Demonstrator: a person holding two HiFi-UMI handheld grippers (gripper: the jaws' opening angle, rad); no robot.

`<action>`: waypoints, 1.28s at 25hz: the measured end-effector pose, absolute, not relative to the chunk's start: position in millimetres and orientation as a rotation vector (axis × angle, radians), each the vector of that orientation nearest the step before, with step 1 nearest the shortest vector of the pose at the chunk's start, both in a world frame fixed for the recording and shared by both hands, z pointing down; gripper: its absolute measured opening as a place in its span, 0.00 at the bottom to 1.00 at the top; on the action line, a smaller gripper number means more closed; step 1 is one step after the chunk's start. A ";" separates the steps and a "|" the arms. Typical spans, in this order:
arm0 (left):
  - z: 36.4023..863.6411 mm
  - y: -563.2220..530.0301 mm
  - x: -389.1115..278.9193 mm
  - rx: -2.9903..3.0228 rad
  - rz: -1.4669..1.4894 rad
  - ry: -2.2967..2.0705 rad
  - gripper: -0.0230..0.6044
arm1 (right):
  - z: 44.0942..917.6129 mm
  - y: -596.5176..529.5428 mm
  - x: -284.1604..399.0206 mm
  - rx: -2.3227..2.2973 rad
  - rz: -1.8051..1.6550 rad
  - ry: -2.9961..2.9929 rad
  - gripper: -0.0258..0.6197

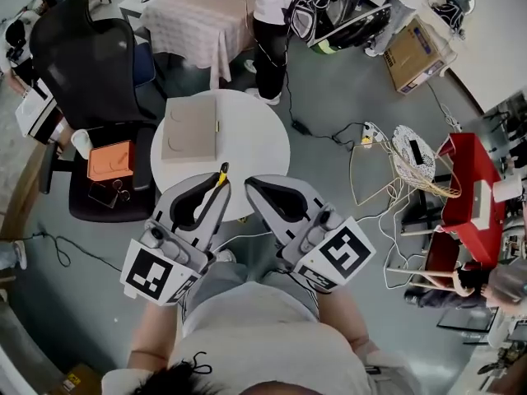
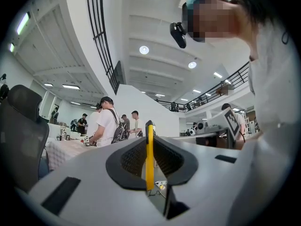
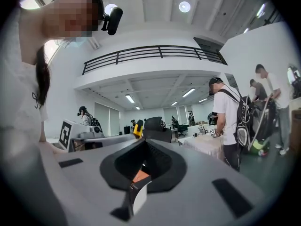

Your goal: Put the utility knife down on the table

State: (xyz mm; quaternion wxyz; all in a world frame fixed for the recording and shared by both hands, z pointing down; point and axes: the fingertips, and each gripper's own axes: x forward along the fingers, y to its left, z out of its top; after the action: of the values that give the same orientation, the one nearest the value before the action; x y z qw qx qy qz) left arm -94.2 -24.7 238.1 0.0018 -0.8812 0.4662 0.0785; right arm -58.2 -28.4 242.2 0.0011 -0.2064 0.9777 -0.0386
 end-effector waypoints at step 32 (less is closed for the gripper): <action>361.2 -152.5 -90.7 -2.947 -0.058 1.617 0.12 | 302.7 -155.1 -43.3 -0.762 -0.269 3.112 0.05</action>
State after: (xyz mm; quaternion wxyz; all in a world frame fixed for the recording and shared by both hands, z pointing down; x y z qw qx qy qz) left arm -90.7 -152.5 361.2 -0.1097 -0.8713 0.4781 -0.0171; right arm -43.3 -155.1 302.7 -0.0368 -0.2368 0.9672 -0.0837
